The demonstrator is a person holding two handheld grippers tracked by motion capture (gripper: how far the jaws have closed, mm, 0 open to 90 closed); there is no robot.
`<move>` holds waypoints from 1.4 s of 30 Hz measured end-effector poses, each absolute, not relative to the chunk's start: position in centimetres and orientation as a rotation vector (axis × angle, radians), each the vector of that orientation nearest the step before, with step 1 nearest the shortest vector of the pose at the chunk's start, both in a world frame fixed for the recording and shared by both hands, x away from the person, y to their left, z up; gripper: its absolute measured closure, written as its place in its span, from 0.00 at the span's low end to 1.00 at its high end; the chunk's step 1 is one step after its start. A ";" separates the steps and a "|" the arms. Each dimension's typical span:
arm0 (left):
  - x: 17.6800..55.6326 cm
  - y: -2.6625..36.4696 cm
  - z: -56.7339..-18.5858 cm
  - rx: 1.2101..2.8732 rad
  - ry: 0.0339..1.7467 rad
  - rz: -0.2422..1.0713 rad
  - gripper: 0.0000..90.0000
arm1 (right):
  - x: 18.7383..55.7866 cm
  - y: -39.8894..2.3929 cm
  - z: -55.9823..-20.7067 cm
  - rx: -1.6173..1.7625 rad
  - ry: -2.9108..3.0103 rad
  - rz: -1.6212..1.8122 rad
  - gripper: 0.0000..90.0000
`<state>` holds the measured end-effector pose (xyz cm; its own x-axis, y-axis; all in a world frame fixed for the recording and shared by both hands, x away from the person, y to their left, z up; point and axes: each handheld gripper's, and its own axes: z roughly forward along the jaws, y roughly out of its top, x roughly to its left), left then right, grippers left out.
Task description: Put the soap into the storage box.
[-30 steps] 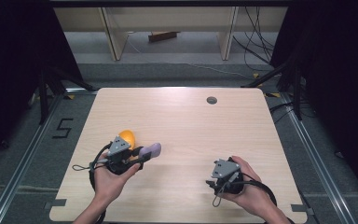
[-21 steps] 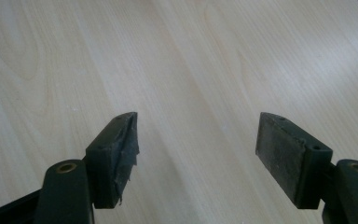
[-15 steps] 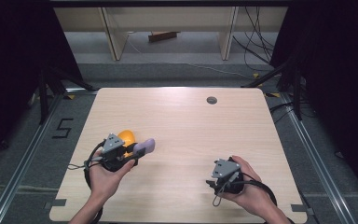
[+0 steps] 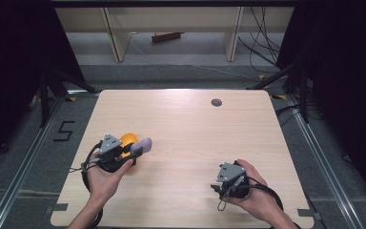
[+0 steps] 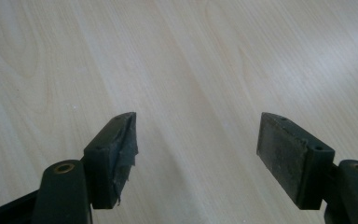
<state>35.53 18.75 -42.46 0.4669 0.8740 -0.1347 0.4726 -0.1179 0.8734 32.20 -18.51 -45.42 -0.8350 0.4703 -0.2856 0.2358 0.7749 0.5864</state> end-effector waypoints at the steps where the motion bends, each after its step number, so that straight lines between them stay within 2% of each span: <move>1: 35.6 18.9 -42.5 1.753 1.158 0.533 0.66 | 32.2 -18.5 -45.4 0.533 2.548 0.762 0.33; 21: 37.3 21.7 -43.7 1.705 1.292 0.684 0.66 | 32.4 -18.4 -45.6 0.505 2.559 0.760 0.32; 42: 38.6 21.9 -46.2 1.727 1.354 0.727 0.66 | 32.4 -18.3 -45.7 0.505 2.566 0.755 0.32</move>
<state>38.58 21.89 -46.15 0.2599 0.9649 -0.0382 0.5006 -0.1008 0.8598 32.37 -18.31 -45.66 -0.8476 0.4476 -0.2852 0.2218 0.7869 0.5758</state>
